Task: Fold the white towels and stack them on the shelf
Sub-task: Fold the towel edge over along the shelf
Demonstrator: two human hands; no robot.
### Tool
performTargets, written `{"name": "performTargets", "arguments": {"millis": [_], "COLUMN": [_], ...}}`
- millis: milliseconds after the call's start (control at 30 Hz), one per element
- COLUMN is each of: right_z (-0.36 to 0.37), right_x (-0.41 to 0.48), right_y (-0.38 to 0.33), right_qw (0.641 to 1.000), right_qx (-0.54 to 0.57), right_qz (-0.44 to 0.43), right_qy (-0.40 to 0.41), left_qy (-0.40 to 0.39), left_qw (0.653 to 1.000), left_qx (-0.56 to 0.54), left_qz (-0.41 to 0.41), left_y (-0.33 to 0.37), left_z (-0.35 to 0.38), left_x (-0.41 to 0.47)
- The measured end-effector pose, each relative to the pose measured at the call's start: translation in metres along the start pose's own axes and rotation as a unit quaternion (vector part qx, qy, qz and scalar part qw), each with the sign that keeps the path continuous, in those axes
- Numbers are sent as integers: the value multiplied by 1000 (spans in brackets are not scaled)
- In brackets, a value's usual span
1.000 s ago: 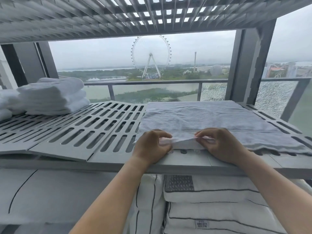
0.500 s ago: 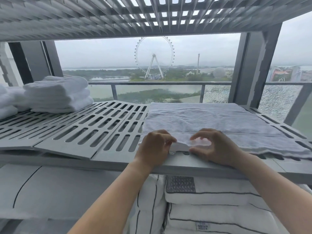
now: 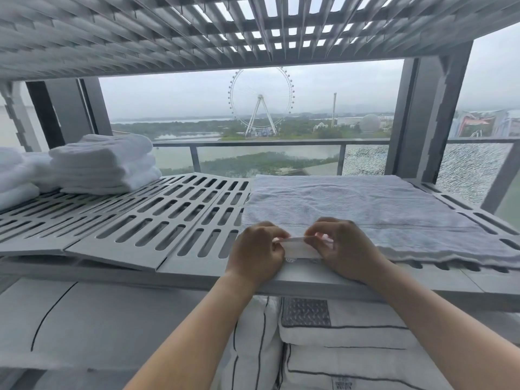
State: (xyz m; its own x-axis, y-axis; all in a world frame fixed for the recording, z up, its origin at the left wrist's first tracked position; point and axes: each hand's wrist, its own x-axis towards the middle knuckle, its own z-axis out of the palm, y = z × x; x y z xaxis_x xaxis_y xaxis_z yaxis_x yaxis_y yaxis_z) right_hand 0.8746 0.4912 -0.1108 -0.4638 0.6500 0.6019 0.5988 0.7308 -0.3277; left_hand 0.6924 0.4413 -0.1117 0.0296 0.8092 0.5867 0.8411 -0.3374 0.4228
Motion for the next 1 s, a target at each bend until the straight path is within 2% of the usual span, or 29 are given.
{"name": "performTargets", "arguments": {"millis": [100, 300, 533, 700, 800, 1000], "right_z": [-1, -5, -5, -4, -5, 17], "right_x": [0, -2, -1, -2, -2, 4], "right_y": [-1, -4, -3, -4, -9, -32], "right_qw": [1000, 998, 994, 996, 997, 998], "right_qx": [0, 13, 24, 25, 21, 5], "right_qz": [-1, 7, 23, 20, 14, 43], "right_qy": [-1, -57, -100, -80, -76, -49], "left_qy": [27, -44, -33, -35, -31, -48], "left_qw": [1000, 998, 996, 994, 996, 992], "left_qx": [-4, -44, -76, -104, -80, -114], "left_qz": [-8, -4, 13, 30, 39, -14], "left_y": [0, -4, -7, -20, -34, -51], "left_z": [0, -7, -8, -15, -26, -38], "left_x": [-1, -1, -3, -11, -14, -14]}}
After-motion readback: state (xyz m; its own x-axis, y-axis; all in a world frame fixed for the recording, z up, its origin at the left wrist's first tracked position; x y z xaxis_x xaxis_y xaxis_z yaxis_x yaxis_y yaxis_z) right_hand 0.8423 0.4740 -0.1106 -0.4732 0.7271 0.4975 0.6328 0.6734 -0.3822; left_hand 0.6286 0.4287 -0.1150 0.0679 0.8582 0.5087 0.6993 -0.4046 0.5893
